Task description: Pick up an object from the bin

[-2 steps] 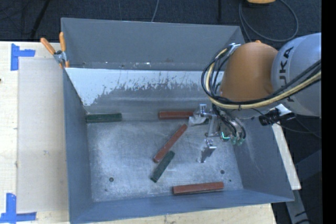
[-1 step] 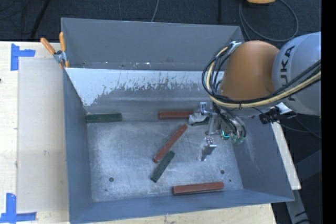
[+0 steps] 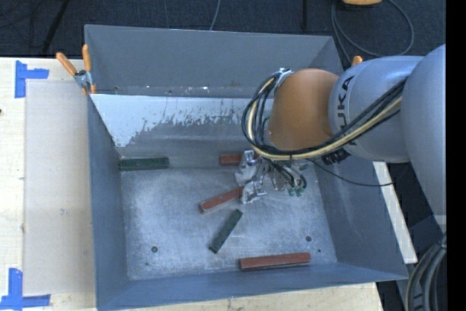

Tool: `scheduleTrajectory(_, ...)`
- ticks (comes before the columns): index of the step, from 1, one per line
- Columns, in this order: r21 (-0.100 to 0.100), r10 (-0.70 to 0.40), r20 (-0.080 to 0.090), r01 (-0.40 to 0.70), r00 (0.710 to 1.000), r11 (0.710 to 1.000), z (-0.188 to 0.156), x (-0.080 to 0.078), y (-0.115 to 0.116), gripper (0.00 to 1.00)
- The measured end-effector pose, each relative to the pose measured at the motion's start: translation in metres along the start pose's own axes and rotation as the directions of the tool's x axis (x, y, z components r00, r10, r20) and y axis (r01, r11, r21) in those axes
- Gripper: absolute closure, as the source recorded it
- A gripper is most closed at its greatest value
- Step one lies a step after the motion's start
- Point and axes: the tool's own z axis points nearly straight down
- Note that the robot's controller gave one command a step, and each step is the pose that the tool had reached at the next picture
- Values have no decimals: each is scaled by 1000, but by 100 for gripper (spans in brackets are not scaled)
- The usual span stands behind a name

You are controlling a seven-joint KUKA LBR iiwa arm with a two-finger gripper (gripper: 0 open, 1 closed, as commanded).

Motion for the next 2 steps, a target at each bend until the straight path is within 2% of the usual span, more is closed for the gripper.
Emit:
scheduleTrajectory(1, 0, 0, 0, 0, 1000, 1000, 0, 0, 0, 100)
scheduleTrajectory(2, -7, -26, -29, 26, 999, 1000, -152, -26, -12, 100)
